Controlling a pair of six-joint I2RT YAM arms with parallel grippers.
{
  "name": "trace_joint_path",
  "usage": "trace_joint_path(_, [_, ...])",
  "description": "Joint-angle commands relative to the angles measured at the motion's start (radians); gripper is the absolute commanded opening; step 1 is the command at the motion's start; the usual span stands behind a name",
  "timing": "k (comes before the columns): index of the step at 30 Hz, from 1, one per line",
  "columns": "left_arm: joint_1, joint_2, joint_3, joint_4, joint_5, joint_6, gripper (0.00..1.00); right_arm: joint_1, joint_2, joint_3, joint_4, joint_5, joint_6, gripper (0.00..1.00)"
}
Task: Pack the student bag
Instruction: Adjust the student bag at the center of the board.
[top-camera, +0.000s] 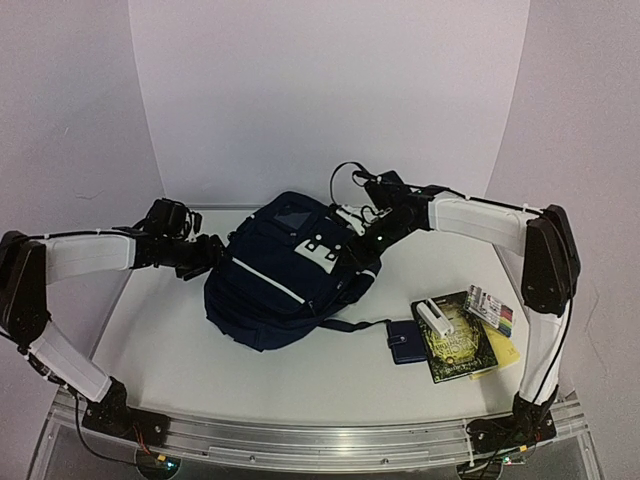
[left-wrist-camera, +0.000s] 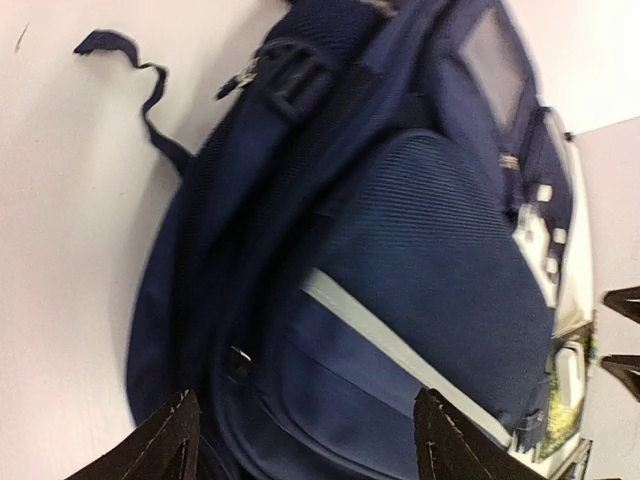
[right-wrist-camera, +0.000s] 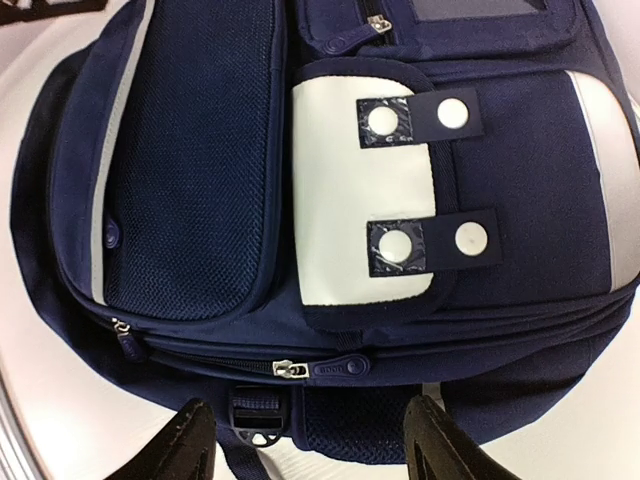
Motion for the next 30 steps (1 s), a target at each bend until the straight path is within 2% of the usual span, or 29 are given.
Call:
trace_joint_path(1, [-0.002,-0.131,-0.113,0.035,-0.025,-0.099,0.74,0.138,0.033,0.131,0.005,0.131,0.02,0.65])
trace_joint_path(6, [-0.003,-0.215,-0.264,0.103,-0.032,-0.263,0.75,0.299,0.155,0.266,0.004,0.227,0.068,0.64])
trace_joint_path(10, [-0.011,-0.255,-0.343,0.125,-0.048,-0.341,0.75,0.381,0.269,0.371,0.002,0.299,0.064,0.63])
trace_joint_path(17, [-0.05,-0.284,-0.411,0.169,-0.052,-0.397,0.8,0.418,0.437,0.497,-0.01,0.434,0.057,0.66])
trace_joint_path(22, [-0.059,-0.238,-0.464,0.278,-0.019,-0.434,0.77,0.42,0.477,0.516,-0.009,0.538,0.074,0.59])
trace_joint_path(25, [-0.066,-0.225,-0.488,0.32,-0.017,-0.45,0.76,0.42,0.439,0.489,-0.01,0.488,0.092,0.6])
trace_joint_path(30, [-0.068,-0.245,-0.502,0.326,-0.022,-0.444,0.74,0.418,0.312,0.445,-0.013,0.31,0.134,0.64])
